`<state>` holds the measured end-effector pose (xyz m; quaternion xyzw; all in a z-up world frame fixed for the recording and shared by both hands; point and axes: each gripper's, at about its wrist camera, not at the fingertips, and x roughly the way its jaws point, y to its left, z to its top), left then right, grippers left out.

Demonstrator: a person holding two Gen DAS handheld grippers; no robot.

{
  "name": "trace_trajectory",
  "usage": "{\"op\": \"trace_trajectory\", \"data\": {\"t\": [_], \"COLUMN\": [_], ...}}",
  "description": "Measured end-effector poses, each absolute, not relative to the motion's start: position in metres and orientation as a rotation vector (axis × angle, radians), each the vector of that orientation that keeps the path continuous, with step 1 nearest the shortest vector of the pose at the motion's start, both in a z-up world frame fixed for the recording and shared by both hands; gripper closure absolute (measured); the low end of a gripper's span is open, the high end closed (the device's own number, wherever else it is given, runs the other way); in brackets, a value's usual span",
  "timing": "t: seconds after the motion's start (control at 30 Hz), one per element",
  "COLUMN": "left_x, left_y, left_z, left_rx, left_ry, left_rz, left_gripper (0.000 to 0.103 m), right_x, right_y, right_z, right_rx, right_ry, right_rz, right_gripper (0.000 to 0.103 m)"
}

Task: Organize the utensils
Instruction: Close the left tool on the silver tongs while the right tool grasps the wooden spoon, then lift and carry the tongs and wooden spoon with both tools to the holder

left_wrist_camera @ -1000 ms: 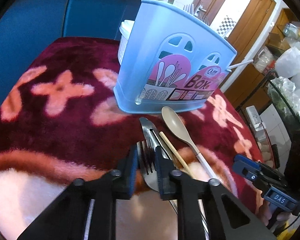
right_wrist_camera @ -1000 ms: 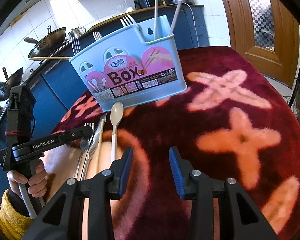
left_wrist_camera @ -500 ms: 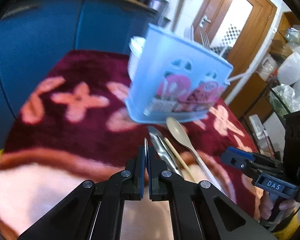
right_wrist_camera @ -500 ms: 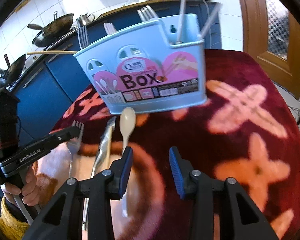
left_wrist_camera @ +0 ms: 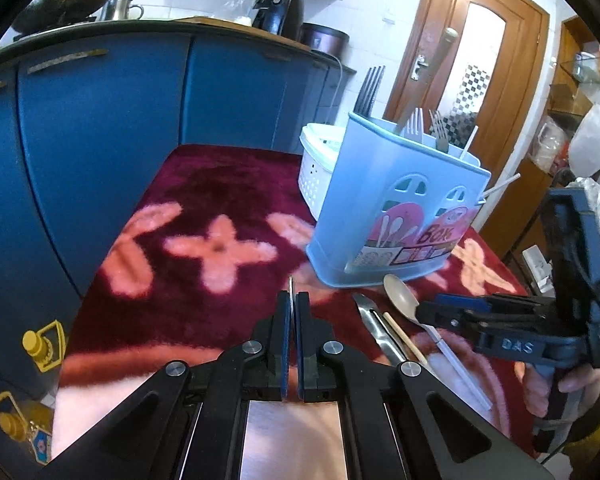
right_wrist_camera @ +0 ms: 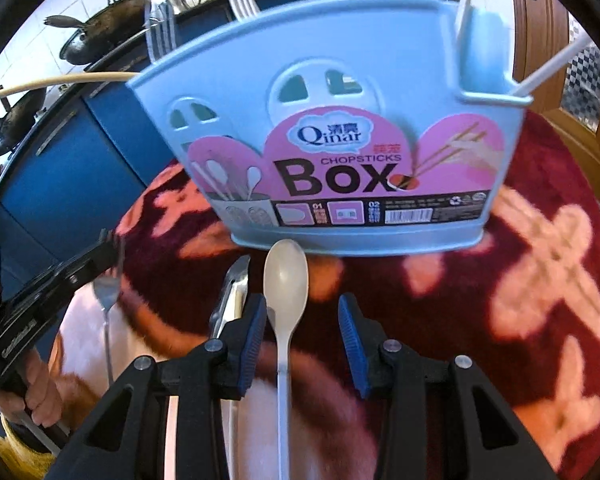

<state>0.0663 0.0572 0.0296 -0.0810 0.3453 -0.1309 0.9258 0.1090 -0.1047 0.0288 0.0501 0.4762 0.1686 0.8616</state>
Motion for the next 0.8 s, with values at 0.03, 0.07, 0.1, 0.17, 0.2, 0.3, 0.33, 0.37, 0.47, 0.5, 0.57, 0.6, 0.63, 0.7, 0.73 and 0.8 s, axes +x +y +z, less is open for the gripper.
{"op": "trace_trajectory", "data": {"t": [0.03, 0.07, 0.1, 0.17, 0.2, 0.3, 0.33, 0.37, 0.47, 0.5, 0.57, 0.6, 0.63, 0.7, 0.73, 0.8], "left_x": [0.066, 0.066, 0.066, 0.066, 0.066, 0.066, 0.066, 0.067, 0.069, 0.069, 0.069, 0.069, 0.068, 0.066, 0.064, 0.061], "left_y": [0.058, 0.059, 0.060, 0.062, 0.063, 0.067, 0.068, 0.070, 0.073, 0.073, 0.073, 0.073, 0.073, 0.072, 0.072, 0.071], "left_z": [0.030, 0.030, 0.030, 0.030, 0.030, 0.030, 0.029, 0.028, 0.026, 0.026, 0.026, 0.027, 0.027, 0.028, 0.030, 0.032], "left_rx": [-0.169, -0.172, -0.173, -0.177, -0.180, -0.194, -0.199, -0.207, -0.226, -0.230, -0.236, -0.236, -0.236, -0.233, -0.227, -0.219], "left_ry": [0.704, 0.699, 0.694, 0.684, 0.680, 0.673, 0.672, 0.673, 0.674, 0.675, 0.670, 0.666, 0.663, 0.651, 0.641, 0.623], "left_rz": [-0.274, -0.281, -0.285, -0.297, -0.303, -0.326, -0.335, -0.347, -0.367, -0.372, -0.385, -0.389, -0.391, -0.395, -0.394, -0.389], "left_gripper": [0.101, 0.101, 0.101, 0.101, 0.101, 0.101, 0.101, 0.101, 0.101, 0.101, 0.101, 0.101, 0.101, 0.101, 0.101, 0.101], "right_x": [0.113, 0.115, 0.118, 0.122, 0.123, 0.125, 0.127, 0.129, 0.131, 0.130, 0.128, 0.128, 0.124, 0.116, 0.111, 0.100], "right_y": [-0.104, -0.102, -0.101, -0.097, -0.095, -0.090, -0.089, -0.087, -0.084, -0.083, -0.079, -0.077, -0.075, -0.073, -0.072, -0.071], "right_z": [0.027, 0.025, 0.024, 0.021, 0.021, 0.019, 0.019, 0.019, 0.021, 0.022, 0.026, 0.026, 0.028, 0.031, 0.034, 0.039], "right_rx": [0.106, 0.106, 0.104, 0.094, 0.087, 0.068, 0.069, 0.075, 0.071, 0.065, 0.060, 0.061, 0.060, 0.050, 0.045, 0.038], "right_ry": [1.004, 1.008, 1.010, 1.012, 1.011, 1.011, 1.012, 1.016, 1.025, 1.023, 1.015, 1.010, 1.001, 0.978, 0.961, 0.928], "right_rz": [0.349, 0.344, 0.342, 0.338, 0.336, 0.329, 0.330, 0.333, 0.336, 0.336, 0.335, 0.333, 0.329, 0.319, 0.314, 0.303], "right_gripper": [0.062, 0.063, 0.064, 0.067, 0.071, 0.083, 0.086, 0.091, 0.095, 0.096, 0.098, 0.098, 0.098, 0.098, 0.098, 0.098]}}
